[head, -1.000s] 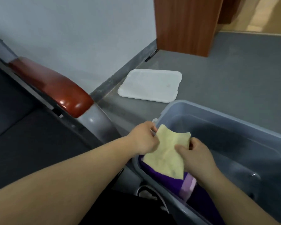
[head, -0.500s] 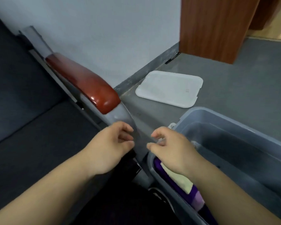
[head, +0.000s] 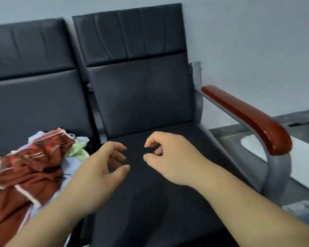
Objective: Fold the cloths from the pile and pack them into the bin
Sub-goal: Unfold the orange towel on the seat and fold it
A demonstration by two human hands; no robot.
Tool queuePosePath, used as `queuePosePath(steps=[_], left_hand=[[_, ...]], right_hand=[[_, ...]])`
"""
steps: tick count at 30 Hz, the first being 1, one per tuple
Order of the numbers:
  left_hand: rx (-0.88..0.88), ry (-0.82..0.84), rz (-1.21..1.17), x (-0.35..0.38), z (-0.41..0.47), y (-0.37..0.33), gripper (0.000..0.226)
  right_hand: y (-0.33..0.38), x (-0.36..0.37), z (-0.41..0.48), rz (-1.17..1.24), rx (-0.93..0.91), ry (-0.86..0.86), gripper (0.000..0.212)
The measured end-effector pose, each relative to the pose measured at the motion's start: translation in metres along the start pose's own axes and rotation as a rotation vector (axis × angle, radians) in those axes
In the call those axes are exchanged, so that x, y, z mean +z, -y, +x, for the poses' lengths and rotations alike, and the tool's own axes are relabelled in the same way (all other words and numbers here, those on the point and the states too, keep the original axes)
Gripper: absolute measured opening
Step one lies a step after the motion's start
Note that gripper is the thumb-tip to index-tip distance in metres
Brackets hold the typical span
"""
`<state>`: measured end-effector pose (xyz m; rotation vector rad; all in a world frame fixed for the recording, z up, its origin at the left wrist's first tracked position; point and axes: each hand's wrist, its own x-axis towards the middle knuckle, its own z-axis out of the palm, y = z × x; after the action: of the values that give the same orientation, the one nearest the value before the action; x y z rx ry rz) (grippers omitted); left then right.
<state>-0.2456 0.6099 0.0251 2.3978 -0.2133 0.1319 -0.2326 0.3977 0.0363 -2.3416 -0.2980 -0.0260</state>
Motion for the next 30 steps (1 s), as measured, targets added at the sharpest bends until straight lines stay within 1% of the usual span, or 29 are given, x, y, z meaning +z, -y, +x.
queuePosePath(steps=[4,7,13,14,17,19,20,21,23,24,26,27,29,30], left_hand=[[-0.146,-0.146,-0.023,-0.069,-0.029,0.073,0.035],[-0.245,-0.169,-0.038,-0.107,-0.045,0.118,0.040],[-0.374,-0.242,0.075,-0.150,-0.054,0.193,0.040],[-0.394,-0.266,0.079,-0.155,-0.054,0.205,0.040],[-0.437,-0.300,0.036,-0.161,-0.050,0.228,0.038],[-0.427,-0.294,0.010,-0.160,-0.046,0.238,0.040],[-0.418,-0.285,0.013,-0.159,-0.043,0.241,0.042],[-0.415,-0.276,0.018,-0.159,-0.041,0.243,0.044],[-0.430,-0.271,0.009,-0.158,-0.039,0.246,0.046],[-0.443,-0.279,-0.003,-0.158,-0.038,0.247,0.047],[-0.461,-0.320,-0.051,-0.159,-0.036,0.248,0.051],[-0.464,-0.342,-0.075,-0.159,-0.035,0.248,0.055],[-0.465,-0.340,-0.134,-0.158,-0.035,0.246,0.069],[-0.448,-0.325,-0.156,-0.157,-0.034,0.245,0.080]], right_hand=[[0.075,0.070,0.044,0.001,-0.113,0.098,0.018],[0.112,0.122,0.072,-0.013,-0.155,0.154,0.016],[0.154,0.218,0.120,-0.008,-0.161,0.287,0.012],[0.158,0.236,0.130,-0.013,-0.169,0.298,0.016],[0.169,0.283,0.163,-0.066,-0.196,0.299,0.047],[0.173,0.311,0.185,-0.131,-0.165,0.306,0.061],[0.174,0.322,0.194,-0.188,-0.142,0.305,0.060],[0.174,0.331,0.202,-0.258,-0.129,0.302,0.055],[0.172,0.340,0.212,-0.356,-0.139,0.277,0.040],[0.172,0.338,0.214,-0.350,-0.166,0.252,0.033],[0.172,0.326,0.218,-0.222,-0.243,0.194,0.019],[0.174,0.315,0.217,-0.106,-0.269,0.179,0.012],[0.181,0.286,0.209,0.282,-0.220,0.201,0.002],[0.186,0.270,0.203,0.510,-0.156,0.254,0.008]])
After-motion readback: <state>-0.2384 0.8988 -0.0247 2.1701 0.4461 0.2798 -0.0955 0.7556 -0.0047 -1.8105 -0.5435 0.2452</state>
